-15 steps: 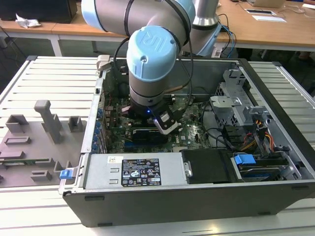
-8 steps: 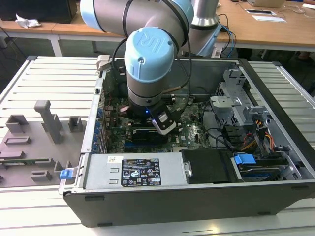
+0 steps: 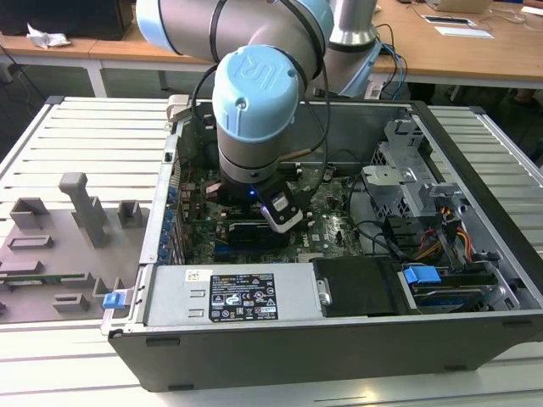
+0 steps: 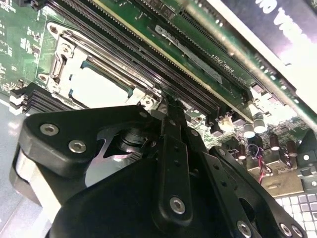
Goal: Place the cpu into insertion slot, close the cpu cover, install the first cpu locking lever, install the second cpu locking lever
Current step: 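Install the second cpu locking lever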
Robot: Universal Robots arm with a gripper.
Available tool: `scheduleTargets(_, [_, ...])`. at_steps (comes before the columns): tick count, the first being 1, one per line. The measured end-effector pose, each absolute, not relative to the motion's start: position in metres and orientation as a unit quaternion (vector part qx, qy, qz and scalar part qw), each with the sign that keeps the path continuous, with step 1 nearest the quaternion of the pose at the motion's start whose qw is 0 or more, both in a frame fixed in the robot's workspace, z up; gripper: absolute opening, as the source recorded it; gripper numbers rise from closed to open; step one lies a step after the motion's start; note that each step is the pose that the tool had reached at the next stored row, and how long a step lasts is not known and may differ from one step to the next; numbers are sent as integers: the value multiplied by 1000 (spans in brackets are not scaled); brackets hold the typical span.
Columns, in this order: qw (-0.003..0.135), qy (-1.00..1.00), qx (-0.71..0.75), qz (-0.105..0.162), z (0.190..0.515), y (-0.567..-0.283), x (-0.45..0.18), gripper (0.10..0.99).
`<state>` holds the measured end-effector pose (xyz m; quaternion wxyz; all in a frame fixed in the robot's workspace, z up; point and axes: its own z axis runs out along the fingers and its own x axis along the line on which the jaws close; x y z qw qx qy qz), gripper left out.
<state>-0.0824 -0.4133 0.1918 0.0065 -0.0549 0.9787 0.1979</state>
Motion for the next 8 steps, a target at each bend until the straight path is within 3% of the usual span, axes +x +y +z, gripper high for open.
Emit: scheduleTargets(8, [6, 979, -55, 197, 188, -413, -82, 106])
